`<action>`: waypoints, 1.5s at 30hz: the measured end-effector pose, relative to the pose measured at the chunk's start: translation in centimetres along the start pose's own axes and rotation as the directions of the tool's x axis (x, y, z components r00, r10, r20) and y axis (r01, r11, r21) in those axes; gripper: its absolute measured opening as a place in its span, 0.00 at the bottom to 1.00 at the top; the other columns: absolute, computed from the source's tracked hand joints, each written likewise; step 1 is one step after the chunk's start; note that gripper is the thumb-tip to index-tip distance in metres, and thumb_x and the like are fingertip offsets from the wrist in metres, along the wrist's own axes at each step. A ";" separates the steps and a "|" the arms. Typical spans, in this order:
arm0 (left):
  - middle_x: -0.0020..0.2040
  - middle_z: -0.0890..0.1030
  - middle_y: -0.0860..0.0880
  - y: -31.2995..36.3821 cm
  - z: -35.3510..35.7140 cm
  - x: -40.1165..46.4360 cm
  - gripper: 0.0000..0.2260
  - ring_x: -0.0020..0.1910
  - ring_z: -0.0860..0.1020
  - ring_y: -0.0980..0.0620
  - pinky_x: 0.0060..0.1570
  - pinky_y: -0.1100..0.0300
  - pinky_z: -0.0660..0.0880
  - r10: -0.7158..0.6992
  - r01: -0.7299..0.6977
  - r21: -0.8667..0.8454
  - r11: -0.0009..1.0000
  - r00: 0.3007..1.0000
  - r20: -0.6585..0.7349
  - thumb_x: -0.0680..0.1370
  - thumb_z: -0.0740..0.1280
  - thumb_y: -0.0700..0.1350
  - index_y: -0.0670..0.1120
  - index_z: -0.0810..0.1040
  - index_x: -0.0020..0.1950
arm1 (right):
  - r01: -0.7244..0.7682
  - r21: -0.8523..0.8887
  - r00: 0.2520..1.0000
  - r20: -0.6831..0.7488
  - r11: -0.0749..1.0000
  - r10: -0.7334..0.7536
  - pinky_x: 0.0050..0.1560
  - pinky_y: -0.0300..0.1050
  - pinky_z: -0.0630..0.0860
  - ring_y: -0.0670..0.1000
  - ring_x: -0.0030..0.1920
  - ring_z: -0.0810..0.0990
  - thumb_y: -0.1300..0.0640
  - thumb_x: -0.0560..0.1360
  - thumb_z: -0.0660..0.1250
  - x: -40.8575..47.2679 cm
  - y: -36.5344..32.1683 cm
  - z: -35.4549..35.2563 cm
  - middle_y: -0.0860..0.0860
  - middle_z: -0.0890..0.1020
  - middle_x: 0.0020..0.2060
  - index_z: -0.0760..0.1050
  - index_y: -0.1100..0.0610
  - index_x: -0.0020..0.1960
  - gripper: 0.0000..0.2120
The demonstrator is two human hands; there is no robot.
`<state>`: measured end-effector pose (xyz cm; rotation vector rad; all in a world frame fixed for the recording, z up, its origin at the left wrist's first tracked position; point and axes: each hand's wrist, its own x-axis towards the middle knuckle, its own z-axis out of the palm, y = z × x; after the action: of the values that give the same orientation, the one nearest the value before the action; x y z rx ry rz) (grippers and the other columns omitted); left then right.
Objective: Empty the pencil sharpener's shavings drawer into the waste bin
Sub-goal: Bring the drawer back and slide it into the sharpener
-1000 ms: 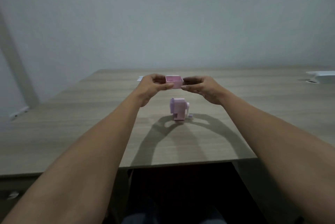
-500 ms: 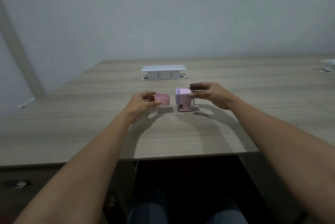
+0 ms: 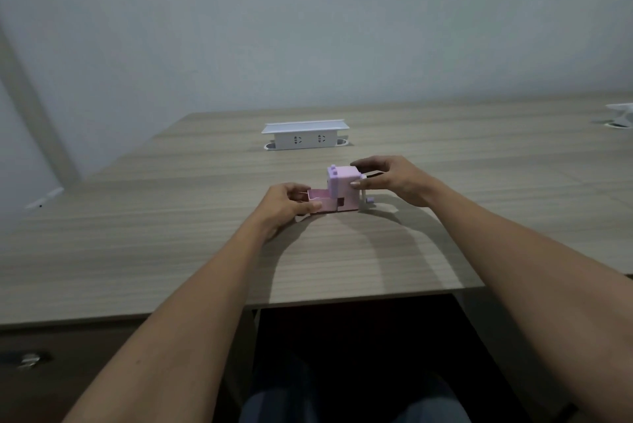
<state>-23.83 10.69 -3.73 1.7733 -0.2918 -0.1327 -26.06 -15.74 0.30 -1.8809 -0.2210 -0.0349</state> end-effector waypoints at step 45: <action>0.59 0.83 0.47 6.4 3.3 16.5 0.20 0.55 0.82 0.53 0.50 0.72 0.78 0.199 -0.203 0.113 0.973 0.979 0.043 0.75 0.74 0.37 0.39 0.79 0.68 | 0.119 0.057 0.989 -0.091 0.991 -0.113 0.48 0.47 0.77 0.52 0.50 0.82 0.66 0.71 0.77 13.6 1.9 -5.5 0.62 0.84 0.60 0.78 0.62 0.67 0.25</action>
<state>-9.58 1.88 2.88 1.8470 -0.5083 0.0019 -11.92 -19.70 2.10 -1.7985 -0.2685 -0.1871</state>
